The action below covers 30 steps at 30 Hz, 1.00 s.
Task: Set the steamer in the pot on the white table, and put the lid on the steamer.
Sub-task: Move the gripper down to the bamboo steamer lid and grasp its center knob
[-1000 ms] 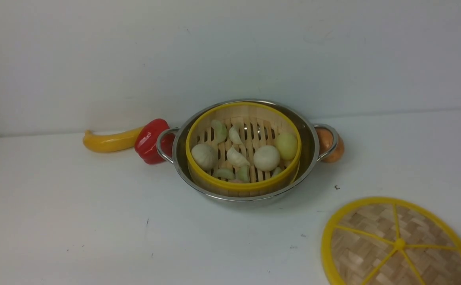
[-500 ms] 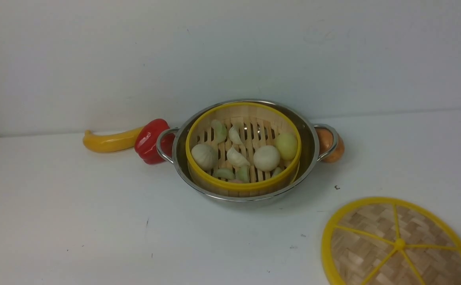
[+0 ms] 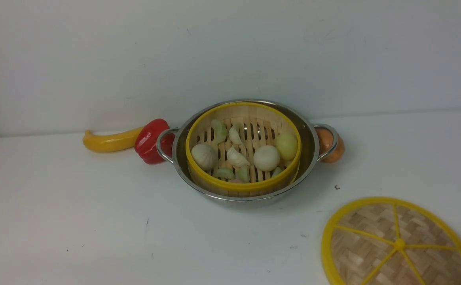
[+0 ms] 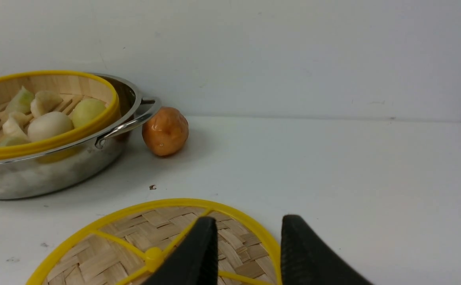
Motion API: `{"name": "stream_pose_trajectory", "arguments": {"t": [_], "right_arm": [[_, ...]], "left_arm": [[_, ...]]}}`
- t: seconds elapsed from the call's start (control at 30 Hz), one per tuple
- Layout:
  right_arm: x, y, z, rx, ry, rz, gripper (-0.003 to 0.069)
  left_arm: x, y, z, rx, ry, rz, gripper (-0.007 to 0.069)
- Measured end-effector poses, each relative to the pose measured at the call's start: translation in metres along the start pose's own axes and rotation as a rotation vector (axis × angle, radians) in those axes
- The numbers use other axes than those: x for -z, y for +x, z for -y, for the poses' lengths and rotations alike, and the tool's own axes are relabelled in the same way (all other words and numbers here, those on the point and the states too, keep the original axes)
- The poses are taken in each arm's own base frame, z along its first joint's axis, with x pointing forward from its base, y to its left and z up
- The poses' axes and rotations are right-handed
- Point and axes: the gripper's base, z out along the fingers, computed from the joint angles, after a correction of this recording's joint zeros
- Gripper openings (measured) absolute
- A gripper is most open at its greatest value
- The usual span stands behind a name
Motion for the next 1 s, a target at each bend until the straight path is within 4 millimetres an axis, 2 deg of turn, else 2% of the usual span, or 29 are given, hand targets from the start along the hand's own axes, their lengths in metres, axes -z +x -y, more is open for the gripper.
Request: {"name": "stream_pose_trajectory", "arguments": {"t": [0.23,0.3,0.37,0.5,0.6,0.73,0.87,1.0], "right_arm": [[0.000,-0.001,0.000,0.013,0.002,0.016,0.0244],[0.001,-0.006,-0.001,-0.040,-0.007,0.044,0.0244],[0.005,-0.022,-0.001,-0.115,-0.021,0.089,0.0244],[0.027,-0.074,-0.003,-0.240,-0.068,0.224,0.0244],[0.038,-0.097,-0.006,-0.244,-0.083,0.146,0.0244],[0.050,-0.109,-0.009,-0.203,-0.095,-0.049,0.0244],[0.050,-0.115,-0.010,-0.213,-0.110,-0.075,0.0244],[0.044,-0.119,-0.015,-0.308,-0.157,-0.097,0.0244]], "left_arm": [[0.000,0.000,0.000,0.000,0.000,0.000,0.0083],[0.000,0.000,0.000,0.000,0.000,0.000,0.0083],[0.000,0.000,0.000,0.000,0.000,0.000,0.0083],[0.000,0.000,0.000,0.000,0.000,0.000,0.0092],[0.000,0.000,0.000,0.000,0.000,0.000,0.0097],[0.000,0.000,0.000,0.000,0.000,0.000,0.0104],[0.000,0.000,0.000,0.000,0.000,0.000,0.0104],[0.000,0.000,0.000,0.000,0.000,0.000,0.0104]]}}
